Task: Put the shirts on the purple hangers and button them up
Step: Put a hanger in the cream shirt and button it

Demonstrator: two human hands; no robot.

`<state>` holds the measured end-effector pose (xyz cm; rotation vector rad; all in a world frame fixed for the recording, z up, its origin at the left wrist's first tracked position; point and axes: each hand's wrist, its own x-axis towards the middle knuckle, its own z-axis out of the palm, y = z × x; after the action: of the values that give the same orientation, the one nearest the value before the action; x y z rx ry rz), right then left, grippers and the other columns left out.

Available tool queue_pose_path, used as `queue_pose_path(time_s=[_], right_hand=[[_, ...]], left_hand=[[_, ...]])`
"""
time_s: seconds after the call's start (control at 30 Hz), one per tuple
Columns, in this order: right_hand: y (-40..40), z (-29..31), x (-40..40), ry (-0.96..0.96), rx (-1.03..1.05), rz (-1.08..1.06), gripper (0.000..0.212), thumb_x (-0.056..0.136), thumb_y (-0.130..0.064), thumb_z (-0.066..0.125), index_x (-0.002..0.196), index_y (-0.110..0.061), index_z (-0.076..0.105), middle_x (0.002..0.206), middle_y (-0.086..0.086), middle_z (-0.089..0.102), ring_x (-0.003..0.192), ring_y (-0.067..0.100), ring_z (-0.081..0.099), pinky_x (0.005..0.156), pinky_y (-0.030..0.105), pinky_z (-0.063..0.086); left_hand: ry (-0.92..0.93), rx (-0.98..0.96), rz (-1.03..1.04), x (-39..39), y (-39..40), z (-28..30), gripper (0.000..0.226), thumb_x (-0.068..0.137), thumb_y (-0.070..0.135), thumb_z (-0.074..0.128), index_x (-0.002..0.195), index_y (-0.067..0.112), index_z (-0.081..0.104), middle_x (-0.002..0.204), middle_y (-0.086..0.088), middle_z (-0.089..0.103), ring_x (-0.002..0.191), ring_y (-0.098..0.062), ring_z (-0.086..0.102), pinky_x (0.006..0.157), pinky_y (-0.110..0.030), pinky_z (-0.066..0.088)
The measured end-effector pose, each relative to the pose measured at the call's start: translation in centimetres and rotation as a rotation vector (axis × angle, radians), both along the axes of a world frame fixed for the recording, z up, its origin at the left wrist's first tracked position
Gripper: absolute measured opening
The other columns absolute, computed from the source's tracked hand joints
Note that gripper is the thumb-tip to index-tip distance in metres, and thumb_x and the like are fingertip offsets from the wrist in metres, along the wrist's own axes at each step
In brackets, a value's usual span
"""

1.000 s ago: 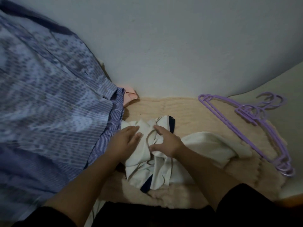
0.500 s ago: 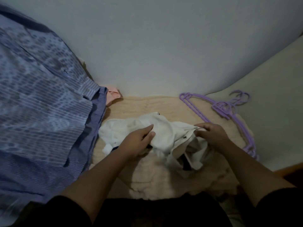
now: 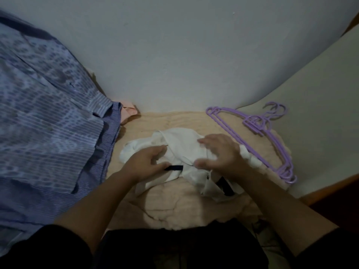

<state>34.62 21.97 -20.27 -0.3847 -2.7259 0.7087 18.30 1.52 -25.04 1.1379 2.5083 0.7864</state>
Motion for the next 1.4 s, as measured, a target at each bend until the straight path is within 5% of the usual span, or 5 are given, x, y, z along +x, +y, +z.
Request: queue_pose_path(time_s=[0.4, 0.7, 0.97, 1.23, 1.4], right_hand=[[6.7, -0.4, -3.1, -0.248, 0.483, -0.490, 0.033, 0.092, -0.030, 0.054, 0.125, -0.028, 0.058, 0.146, 0.007, 0.036, 0.138, 0.028, 0.022, 0.110, 0.052, 0.010], [-0.7, -1.0, -3.4, -0.350, 0.554, 0.230, 0.035, 0.076, -0.050, 0.057, 0.106, -0.033, 0.064, 0.120, -0.004, 0.056, 0.114, 0.022, 0.051, 0.090, 0.043, 0.035], [6.2, 0.3, -3.6, -0.215, 0.675, -0.541, 0.021, 0.081, -0.011, 0.049, 0.097, -0.010, 0.064, 0.101, 0.019, 0.059, 0.098, 0.036, 0.050, 0.093, 0.049, 0.033], [0.6, -4.4, -4.2, 0.016, 0.535, 0.364, 0.018, 0.081, -0.018, 0.055, 0.095, -0.020, 0.066, 0.091, 0.000, 0.066, 0.081, 0.025, 0.061, 0.066, 0.034, 0.047], [3.2, -5.9, -3.8, -0.220, 0.599, 0.173, 0.049, 0.077, -0.055, 0.045, 0.110, -0.023, 0.064, 0.111, 0.003, 0.065, 0.105, 0.025, 0.062, 0.083, 0.039, 0.048]], left_hand=[[0.121, 0.142, 0.170, -4.1, 1.3, -0.2, 0.024, 0.086, 0.023, 0.069, 0.108, 0.013, 0.072, 0.115, -0.004, 0.068, 0.106, -0.021, 0.060, 0.083, -0.022, 0.038], [0.234, 0.254, 0.058, -3.0, 0.9, -1.5, 0.022, 0.082, -0.004, 0.059, 0.072, 0.016, 0.060, 0.089, 0.000, 0.057, 0.078, -0.013, 0.054, 0.066, -0.017, 0.037], [-0.148, 0.238, 0.212, -5.4, 1.7, -0.7, 0.027, 0.091, -0.005, 0.052, 0.094, 0.008, 0.075, 0.095, 0.004, 0.064, 0.089, -0.009, 0.056, 0.073, -0.003, 0.037], [0.649, 0.028, -0.092, -6.1, 1.9, -2.7, 0.019, 0.077, 0.012, 0.074, 0.095, 0.019, 0.077, 0.081, -0.006, 0.061, 0.072, -0.031, 0.056, 0.062, -0.033, 0.041], [0.338, -0.247, -0.092, -5.8, 1.3, -1.5, 0.100, 0.067, 0.082, 0.023, 0.144, 0.021, 0.044, 0.143, 0.001, 0.046, 0.127, -0.024, 0.043, 0.100, -0.038, 0.036]])
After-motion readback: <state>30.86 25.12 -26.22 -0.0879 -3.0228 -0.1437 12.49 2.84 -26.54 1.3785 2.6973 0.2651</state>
